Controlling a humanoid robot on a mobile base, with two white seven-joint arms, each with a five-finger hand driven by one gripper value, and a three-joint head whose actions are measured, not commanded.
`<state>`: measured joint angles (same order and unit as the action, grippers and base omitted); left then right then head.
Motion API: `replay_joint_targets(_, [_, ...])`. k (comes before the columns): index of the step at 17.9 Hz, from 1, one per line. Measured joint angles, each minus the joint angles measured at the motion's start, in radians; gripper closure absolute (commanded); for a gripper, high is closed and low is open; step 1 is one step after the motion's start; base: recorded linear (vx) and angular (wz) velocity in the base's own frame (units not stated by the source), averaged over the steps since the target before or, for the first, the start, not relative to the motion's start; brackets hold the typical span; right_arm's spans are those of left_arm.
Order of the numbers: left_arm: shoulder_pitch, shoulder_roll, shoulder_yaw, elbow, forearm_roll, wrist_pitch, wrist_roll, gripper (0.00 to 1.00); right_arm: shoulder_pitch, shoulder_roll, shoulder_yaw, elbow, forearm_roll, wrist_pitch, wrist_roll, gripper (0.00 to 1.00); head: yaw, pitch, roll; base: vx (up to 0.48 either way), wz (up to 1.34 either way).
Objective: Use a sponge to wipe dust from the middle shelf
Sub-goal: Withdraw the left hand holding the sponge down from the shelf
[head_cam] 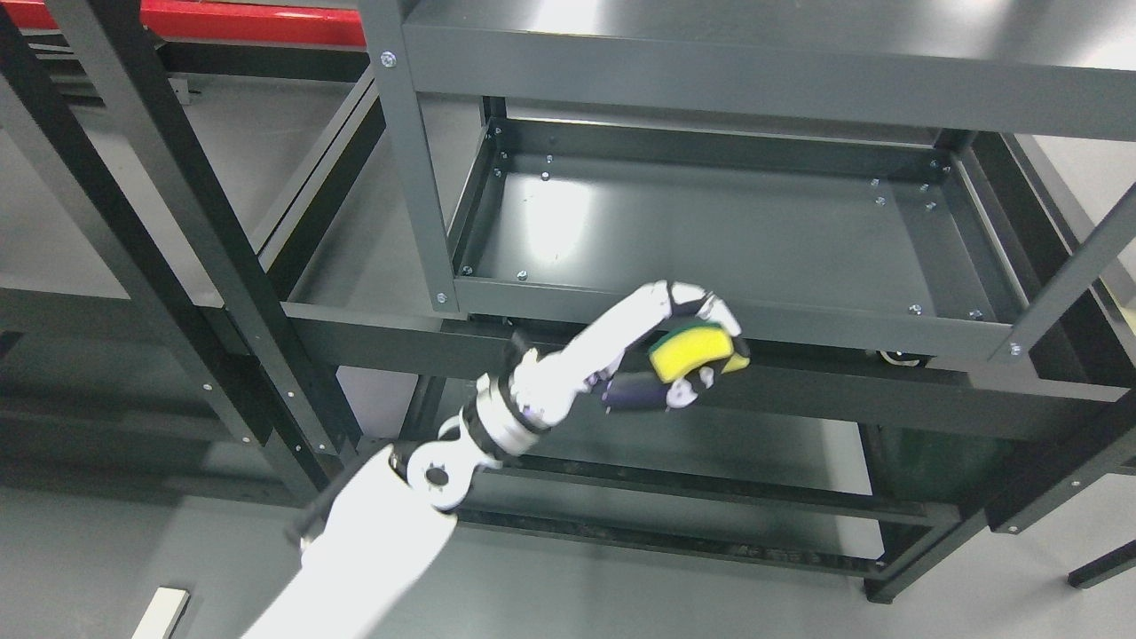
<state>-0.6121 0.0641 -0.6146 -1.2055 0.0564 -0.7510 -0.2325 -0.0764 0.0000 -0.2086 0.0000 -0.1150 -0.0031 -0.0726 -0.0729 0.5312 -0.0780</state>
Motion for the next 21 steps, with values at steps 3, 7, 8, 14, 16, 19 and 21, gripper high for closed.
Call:
replay_joint_targets(3, [0.114,-0.017,0.090,0.006,0.015,0.090,0.052,0.98,0.000,0.000,0.000,0.000,0.000,0.000,0.000,0.00,0.0000,0.000,0.000,0.000,0.00])
replay_joint_targets(7, [0.236,-0.032,0.205,-0.081,0.027,0.351,0.206,0.99,0.000,0.000,0.000,0.000,0.000,0.000,0.000,0.00,0.0000,0.000,0.000,0.000,0.00])
replay_joint_targets(8, [0.259,-0.036,0.230,-0.118,0.030,0.414,0.243,0.99,0.000,0.000,0.000,0.000,0.000,0.000,0.000,0.00,0.0000,0.000,0.000,0.000,0.00])
replay_joint_targets(14, [0.302,-0.049,0.322,-0.313,0.037,0.621,0.377,0.99,0.000,0.000,0.000,0.000,0.000,0.000,0.000,0.00,0.0000,0.000,0.000,0.000,0.00])
replay_joint_targets(16, [0.303,-0.052,0.342,-0.358,0.038,0.629,0.385,0.99,0.000,0.000,0.000,0.000,0.000,0.000,0.000,0.00,0.0000,0.000,0.000,0.000,0.00])
replay_joint_targets(19, [0.310,-0.055,0.369,-0.415,0.039,0.602,0.389,0.99,0.000,0.000,0.000,0.000,0.000,0.000,0.000,0.00,0.0000,0.000,0.000,0.000,0.00])
replay_joint_targets(21, [0.320,-0.056,0.384,-0.447,0.039,0.588,0.390,0.99,0.000,0.000,0.000,0.000,0.000,0.000,0.000,0.00,0.0000,0.000,0.000,0.000,0.00])
